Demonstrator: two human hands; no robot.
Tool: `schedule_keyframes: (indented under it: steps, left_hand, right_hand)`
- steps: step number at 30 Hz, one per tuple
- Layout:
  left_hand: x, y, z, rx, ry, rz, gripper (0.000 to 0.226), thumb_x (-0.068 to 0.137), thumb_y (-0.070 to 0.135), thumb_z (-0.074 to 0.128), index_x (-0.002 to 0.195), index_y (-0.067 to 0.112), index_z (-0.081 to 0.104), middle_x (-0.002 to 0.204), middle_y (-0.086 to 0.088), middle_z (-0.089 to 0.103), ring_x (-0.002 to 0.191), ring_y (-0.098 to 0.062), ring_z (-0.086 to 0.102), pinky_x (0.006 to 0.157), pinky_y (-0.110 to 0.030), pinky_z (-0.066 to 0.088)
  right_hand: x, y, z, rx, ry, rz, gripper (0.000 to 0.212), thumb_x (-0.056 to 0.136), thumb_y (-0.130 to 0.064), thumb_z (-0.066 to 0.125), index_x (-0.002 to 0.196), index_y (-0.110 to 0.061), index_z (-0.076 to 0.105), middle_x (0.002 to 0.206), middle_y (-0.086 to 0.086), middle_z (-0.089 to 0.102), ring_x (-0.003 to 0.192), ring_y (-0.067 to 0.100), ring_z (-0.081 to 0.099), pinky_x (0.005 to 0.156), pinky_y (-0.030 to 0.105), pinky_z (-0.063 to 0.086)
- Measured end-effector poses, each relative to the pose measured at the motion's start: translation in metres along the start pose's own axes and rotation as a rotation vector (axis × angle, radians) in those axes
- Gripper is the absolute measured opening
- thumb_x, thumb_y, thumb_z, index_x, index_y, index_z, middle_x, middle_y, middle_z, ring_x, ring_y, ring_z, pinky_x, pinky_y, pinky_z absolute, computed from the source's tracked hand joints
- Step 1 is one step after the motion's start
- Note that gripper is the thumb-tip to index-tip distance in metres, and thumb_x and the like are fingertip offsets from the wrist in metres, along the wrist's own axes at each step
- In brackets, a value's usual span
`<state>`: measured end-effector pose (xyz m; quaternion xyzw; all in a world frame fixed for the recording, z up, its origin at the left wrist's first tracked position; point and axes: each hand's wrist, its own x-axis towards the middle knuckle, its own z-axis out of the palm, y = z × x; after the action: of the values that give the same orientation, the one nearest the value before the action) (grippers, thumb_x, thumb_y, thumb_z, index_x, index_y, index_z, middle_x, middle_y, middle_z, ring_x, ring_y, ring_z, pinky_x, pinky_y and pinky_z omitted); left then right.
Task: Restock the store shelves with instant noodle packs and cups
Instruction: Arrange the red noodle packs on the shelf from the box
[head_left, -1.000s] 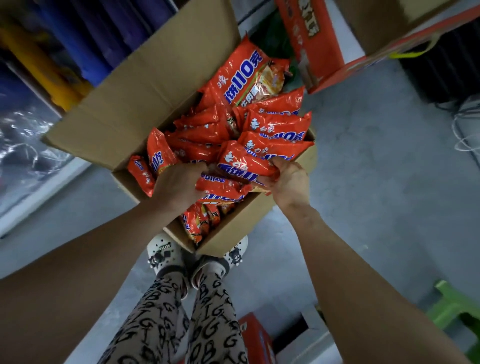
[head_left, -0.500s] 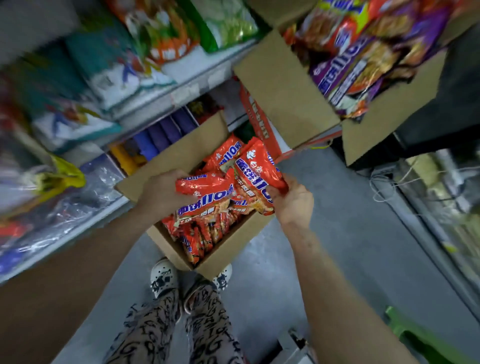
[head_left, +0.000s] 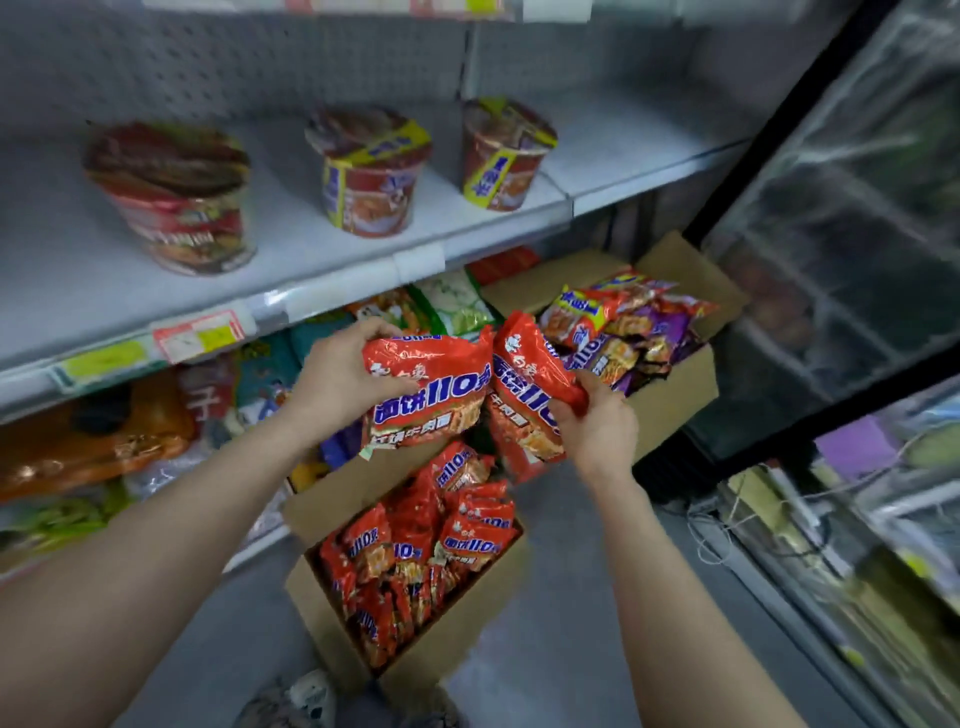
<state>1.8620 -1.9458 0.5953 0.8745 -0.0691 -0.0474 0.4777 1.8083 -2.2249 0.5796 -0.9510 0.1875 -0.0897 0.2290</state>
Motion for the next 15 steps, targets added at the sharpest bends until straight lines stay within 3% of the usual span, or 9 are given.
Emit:
schedule_keyframes:
  steps: [5, 15]
  left_hand:
    - [-0.011, 0.062, -0.038, -0.098, 0.156, 0.064, 0.052, 0.067, 0.03, 0.089, 0.106, 0.031, 0.054, 0.091, 0.018, 0.063, 0.07, 0.007, 0.063, 0.054, -0.009, 0.047]
    - [-0.034, 0.141, -0.118, -0.17, 0.434, 0.18, 0.062, 0.066, 0.033, 0.089, 0.115, 0.031, 0.051, 0.1, 0.02, 0.058, 0.083, 0.001, 0.062, 0.061, -0.013, 0.049]
  right_hand:
    - [0.011, -0.038, -0.068, 0.009, 0.073, -0.143, 0.049, 0.088, -0.028, 0.071, 0.134, -0.018, 0.058, 0.117, 0.011, 0.067, 0.108, 0.033, 0.059, 0.087, 0.041, 0.046]
    - [0.044, -0.106, -0.161, 0.002, 0.108, -0.424, 0.04, 0.086, -0.032, 0.073, 0.124, -0.025, 0.062, 0.111, 0.005, 0.07, 0.101, 0.026, 0.063, 0.085, 0.035, 0.047]
